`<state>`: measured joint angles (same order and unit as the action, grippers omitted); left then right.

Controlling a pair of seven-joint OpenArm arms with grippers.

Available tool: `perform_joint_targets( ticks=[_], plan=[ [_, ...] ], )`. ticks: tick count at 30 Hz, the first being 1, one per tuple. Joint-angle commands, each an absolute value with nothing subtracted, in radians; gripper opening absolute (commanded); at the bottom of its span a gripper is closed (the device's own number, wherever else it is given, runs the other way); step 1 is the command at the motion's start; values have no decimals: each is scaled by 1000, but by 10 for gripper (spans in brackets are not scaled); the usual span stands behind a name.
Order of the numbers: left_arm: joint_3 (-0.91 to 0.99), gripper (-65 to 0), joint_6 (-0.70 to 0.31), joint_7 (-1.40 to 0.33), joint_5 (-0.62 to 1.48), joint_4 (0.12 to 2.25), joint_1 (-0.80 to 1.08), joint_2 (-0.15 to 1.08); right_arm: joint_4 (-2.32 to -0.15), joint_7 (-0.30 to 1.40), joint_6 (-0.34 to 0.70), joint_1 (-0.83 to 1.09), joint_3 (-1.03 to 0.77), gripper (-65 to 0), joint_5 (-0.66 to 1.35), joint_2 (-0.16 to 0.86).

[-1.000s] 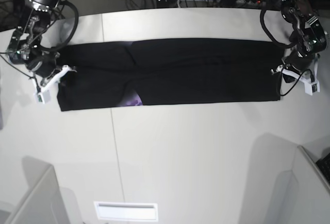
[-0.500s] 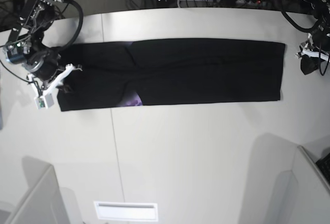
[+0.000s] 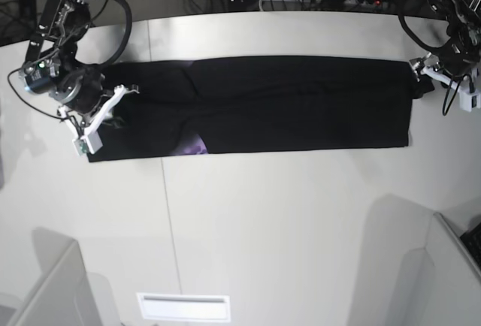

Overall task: Fold the T-shirt properly
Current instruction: 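Grasp the strip's end with the left gripper and lift it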

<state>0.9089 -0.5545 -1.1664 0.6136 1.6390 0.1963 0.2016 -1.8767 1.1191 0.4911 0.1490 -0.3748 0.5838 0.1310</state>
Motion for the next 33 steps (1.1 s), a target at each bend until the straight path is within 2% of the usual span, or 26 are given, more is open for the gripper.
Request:
perform_joint_targets(
  ticks=[1, 7, 15, 17, 25, 30, 33],
  plan=[
    [901, -58, -556, -1141, 585, 1639, 176, 217, -1896, 1099, 495, 140, -378, -650, 599, 142],
    [805, -59, -558, -1018, 504, 1521, 160, 217, -1896, 1106, 495, 145, -386, -650, 599, 125],
    [751, -69, -559, -1000, 504, 1475, 159, 216, -1896, 1099, 495, 160, -380, -650, 599, 125],
    [750, -118, -559, -1000, 504, 1474, 159, 214, -1896, 1099, 495, 160, -380, -650, 599, 125],
    [748, -423, -559, -998, 503, 1376, 150, 220, -1896, 1099, 495, 160, -380, -650, 599, 124],
    [750, -650, -559, -998, 503, 1368, 150, 220, -1896, 1099, 495, 160, -380, -650, 599, 124],
    [757, -650, -559, -998, 496, 1368, 136, 222, -1896, 1099, 495, 160, -380, -650, 599, 124]
  ],
)
